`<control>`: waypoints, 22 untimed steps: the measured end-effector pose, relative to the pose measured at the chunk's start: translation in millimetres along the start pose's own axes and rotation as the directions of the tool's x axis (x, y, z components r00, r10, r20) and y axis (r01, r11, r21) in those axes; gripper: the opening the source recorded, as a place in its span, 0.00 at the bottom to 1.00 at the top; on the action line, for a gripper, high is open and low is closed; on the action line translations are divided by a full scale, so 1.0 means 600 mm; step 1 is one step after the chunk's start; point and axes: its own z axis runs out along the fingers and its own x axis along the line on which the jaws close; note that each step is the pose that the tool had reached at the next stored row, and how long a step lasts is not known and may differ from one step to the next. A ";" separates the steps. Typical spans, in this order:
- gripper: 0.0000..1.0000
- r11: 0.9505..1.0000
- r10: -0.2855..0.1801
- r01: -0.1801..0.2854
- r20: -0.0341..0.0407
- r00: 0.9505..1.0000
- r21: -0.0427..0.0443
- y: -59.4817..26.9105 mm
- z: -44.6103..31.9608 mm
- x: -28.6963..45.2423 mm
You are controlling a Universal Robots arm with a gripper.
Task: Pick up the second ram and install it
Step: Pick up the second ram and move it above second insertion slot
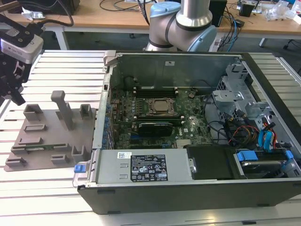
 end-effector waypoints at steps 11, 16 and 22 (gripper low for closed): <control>0.10 0.980 -0.197 0.197 -0.008 0.980 -0.006 0.000 0.000 0.000; 0.10 0.967 -0.254 0.254 -0.011 0.967 -0.008 0.000 0.000 0.000; 0.10 0.946 -0.323 0.323 -0.013 0.946 -0.011 0.000 0.000 0.000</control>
